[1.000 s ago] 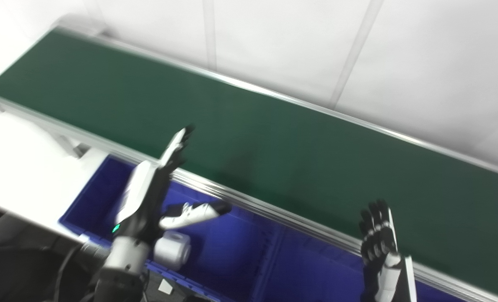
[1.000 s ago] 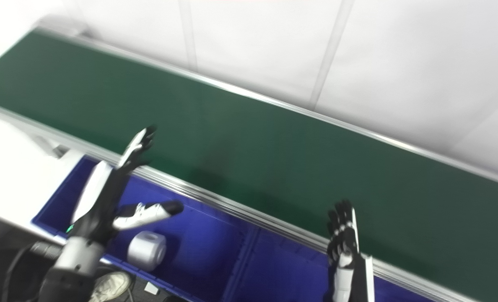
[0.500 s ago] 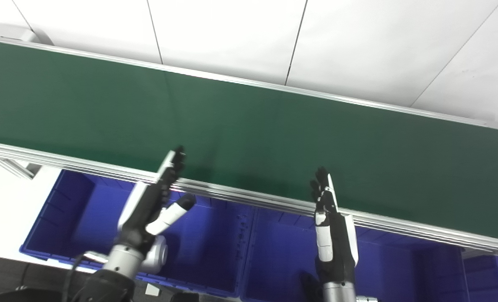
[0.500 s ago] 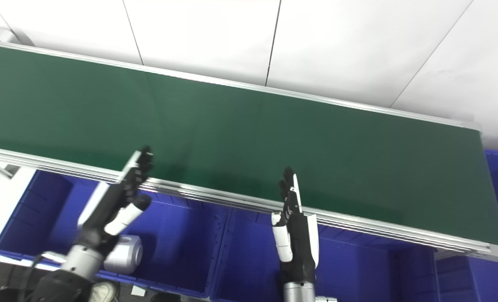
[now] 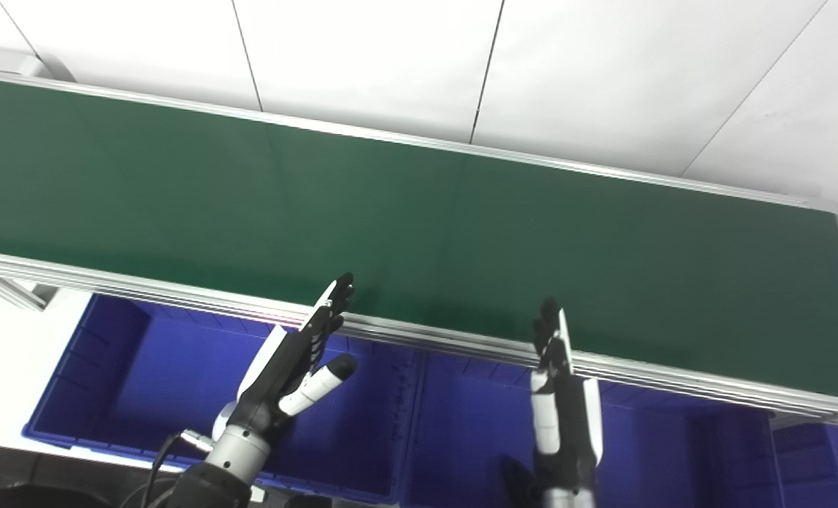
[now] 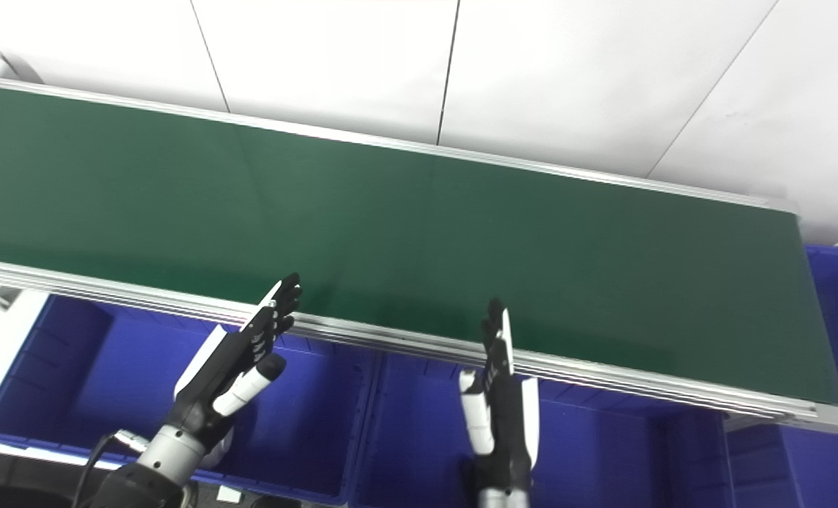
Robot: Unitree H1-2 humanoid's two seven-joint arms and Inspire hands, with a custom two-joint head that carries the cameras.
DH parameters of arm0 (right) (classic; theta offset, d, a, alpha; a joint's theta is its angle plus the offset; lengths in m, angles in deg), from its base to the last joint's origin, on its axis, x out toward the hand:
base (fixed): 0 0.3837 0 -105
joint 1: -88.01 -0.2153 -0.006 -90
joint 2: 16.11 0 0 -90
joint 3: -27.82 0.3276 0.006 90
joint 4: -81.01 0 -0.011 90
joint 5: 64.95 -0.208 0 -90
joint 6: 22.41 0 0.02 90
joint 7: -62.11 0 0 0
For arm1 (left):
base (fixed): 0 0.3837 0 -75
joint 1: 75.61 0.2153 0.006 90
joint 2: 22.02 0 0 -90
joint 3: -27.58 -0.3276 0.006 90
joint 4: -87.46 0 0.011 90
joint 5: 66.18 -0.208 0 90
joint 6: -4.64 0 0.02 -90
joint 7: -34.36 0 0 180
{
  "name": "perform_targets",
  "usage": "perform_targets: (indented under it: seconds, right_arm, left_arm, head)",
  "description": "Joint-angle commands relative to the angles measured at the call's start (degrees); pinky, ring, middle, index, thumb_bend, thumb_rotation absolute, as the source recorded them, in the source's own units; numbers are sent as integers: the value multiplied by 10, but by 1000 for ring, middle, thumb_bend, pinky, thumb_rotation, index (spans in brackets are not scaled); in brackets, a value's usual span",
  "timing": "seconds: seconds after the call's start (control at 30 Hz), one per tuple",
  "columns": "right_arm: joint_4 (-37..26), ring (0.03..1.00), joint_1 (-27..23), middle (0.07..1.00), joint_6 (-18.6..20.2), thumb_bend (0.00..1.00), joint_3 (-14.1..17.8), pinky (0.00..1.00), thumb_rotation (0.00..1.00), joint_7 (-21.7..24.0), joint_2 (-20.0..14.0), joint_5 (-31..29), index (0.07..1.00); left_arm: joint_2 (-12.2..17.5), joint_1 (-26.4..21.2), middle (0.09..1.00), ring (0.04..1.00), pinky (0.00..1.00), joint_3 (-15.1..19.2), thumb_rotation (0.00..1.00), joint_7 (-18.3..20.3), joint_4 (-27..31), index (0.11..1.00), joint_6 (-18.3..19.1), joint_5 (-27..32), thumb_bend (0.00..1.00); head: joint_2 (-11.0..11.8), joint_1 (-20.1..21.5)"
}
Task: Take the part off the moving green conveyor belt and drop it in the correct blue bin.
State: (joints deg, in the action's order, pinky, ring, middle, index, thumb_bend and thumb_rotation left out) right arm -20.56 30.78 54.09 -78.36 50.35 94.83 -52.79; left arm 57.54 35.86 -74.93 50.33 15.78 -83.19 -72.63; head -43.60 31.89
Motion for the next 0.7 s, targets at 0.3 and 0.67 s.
perform_targets:
  seconds: [0.3, 0.67]
  right_arm:
    - [56, 992, 5, 1000, -69, 712, -59, 1000, 933, -14, 79, 6, 1000]
    - [87, 992, -8, 1000, -93, 722, -66, 1000, 933, -33, 94, 24, 1000]
  left_arm:
    - [20, -4, 1000, 1000, 1000, 15, 944, -1, -17, 1000, -53, 76, 827]
    - [-10, -11, 1000, 1000, 1000, 68, 997, -34, -17, 1000, -53, 128, 871]
  head:
    - [29, 89]
    - [26, 124]
